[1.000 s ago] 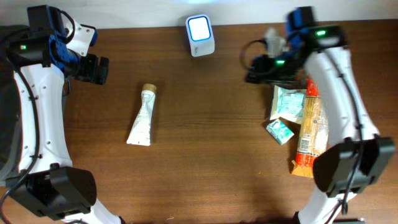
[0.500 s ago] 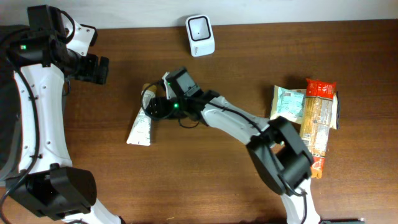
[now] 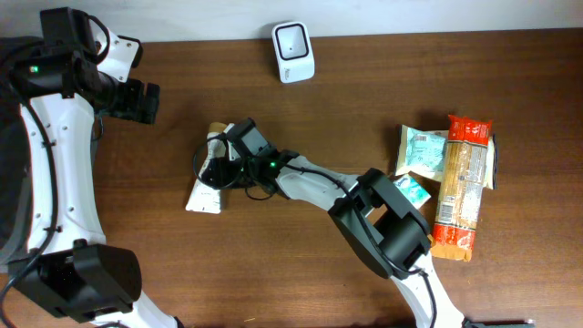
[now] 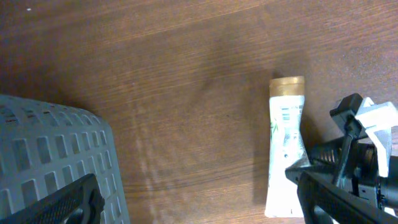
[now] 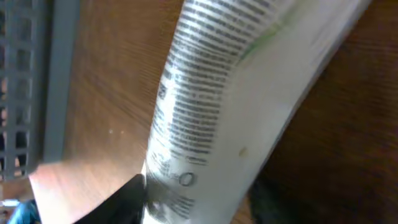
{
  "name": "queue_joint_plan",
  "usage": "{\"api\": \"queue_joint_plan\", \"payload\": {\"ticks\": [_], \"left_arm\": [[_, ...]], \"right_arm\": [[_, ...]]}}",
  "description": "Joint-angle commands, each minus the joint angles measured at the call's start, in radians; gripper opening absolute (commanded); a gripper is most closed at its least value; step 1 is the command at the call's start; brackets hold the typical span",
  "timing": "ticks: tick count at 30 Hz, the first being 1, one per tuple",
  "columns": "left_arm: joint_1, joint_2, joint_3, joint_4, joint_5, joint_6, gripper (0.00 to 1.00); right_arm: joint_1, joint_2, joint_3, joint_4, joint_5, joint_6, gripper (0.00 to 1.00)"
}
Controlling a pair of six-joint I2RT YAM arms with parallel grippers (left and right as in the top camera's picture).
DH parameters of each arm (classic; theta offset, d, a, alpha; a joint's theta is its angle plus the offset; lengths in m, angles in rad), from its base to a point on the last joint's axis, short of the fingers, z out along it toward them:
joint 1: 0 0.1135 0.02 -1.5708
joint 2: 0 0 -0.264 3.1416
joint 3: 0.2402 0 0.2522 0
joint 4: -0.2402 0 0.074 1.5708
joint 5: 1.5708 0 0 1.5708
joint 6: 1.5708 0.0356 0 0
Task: Scan the item barcode
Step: 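Move the right gripper to the white tube and grasp it, then lift the white tube and carry it toward the scanner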
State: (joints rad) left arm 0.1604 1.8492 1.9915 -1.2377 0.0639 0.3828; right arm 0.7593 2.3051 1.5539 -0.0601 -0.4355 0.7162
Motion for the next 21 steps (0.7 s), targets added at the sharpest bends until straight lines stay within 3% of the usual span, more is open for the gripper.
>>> {"api": "queue_joint_plan", "payload": {"ticks": [1, 6, 10, 16, 21], "left_arm": [[0.006, -0.016, 0.006, 0.002, 0.01, 0.016, 0.99], [0.006, -0.016, 0.006, 0.002, 0.01, 0.016, 0.99], [0.006, -0.016, 0.006, 0.002, 0.01, 0.016, 0.99], [0.006, -0.016, 0.006, 0.002, 0.01, 0.016, 0.99], [0.006, -0.016, 0.006, 0.002, 0.01, 0.016, 0.99]], "right_arm": [[0.006, 0.048, -0.008, -0.015, 0.025, 0.007, 0.33], [0.006, 0.048, -0.008, -0.055, 0.021, -0.003, 0.04], [-0.026, -0.046, 0.014, -0.189, 0.002, -0.136, 0.04], [-0.046, -0.166, 0.175, -0.726, 0.001, -0.584, 0.04], [-0.048, -0.153, 0.161, -0.874, 0.002, -0.705, 0.05]]}}
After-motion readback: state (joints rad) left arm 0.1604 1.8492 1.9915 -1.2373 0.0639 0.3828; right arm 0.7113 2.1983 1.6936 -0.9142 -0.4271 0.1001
